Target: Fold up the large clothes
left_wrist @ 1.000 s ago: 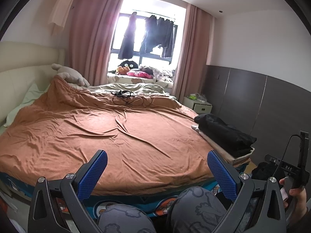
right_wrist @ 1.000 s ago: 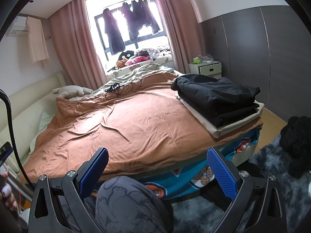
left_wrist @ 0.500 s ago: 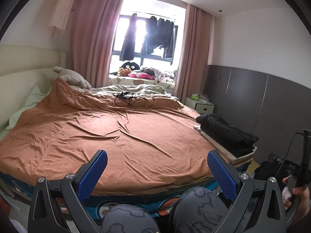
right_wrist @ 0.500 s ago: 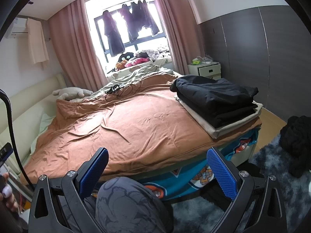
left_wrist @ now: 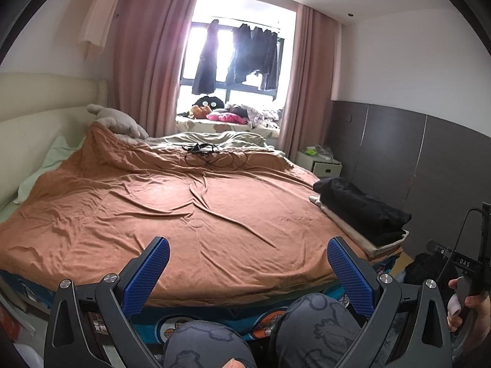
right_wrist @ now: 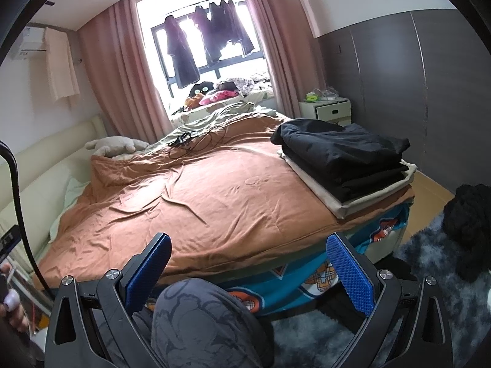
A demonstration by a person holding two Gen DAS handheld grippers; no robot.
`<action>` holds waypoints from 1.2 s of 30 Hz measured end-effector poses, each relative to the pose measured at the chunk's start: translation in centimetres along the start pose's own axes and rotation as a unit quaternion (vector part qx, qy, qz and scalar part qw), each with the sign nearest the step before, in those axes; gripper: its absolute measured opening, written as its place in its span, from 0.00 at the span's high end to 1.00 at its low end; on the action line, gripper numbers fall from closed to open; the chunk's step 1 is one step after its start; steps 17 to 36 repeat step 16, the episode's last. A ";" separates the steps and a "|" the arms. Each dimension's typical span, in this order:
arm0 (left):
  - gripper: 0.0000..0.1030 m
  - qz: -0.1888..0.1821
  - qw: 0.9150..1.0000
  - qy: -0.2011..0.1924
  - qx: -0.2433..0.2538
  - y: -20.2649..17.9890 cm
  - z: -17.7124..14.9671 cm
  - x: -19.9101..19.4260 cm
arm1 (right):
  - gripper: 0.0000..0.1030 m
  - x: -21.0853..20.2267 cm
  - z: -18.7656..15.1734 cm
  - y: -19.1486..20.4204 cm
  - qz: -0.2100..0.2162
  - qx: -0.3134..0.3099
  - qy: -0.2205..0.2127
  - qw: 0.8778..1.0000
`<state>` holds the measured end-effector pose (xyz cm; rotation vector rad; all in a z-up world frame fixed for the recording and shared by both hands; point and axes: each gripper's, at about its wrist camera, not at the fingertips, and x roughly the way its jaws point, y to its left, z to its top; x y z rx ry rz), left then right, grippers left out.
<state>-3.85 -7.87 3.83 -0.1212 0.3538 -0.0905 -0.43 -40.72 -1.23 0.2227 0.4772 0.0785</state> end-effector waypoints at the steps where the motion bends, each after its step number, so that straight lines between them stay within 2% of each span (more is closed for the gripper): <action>1: 0.00 -0.001 1.000 0.000 -0.001 0.0 0.0 0.0 | 0.01 0.0 0.0 0.1 0.001 -0.002 0.002 1.000; 16: 0.00 0.007 1.000 -0.006 -0.003 0.3 -0.2 -0.4 | 0.01 0.3 -0.1 1.5 0.007 -0.011 0.010 1.000; 36: 0.00 0.007 1.000 -0.006 -0.003 0.3 -0.2 -0.4 | 0.01 0.3 -0.1 1.5 0.007 -0.011 0.010 1.000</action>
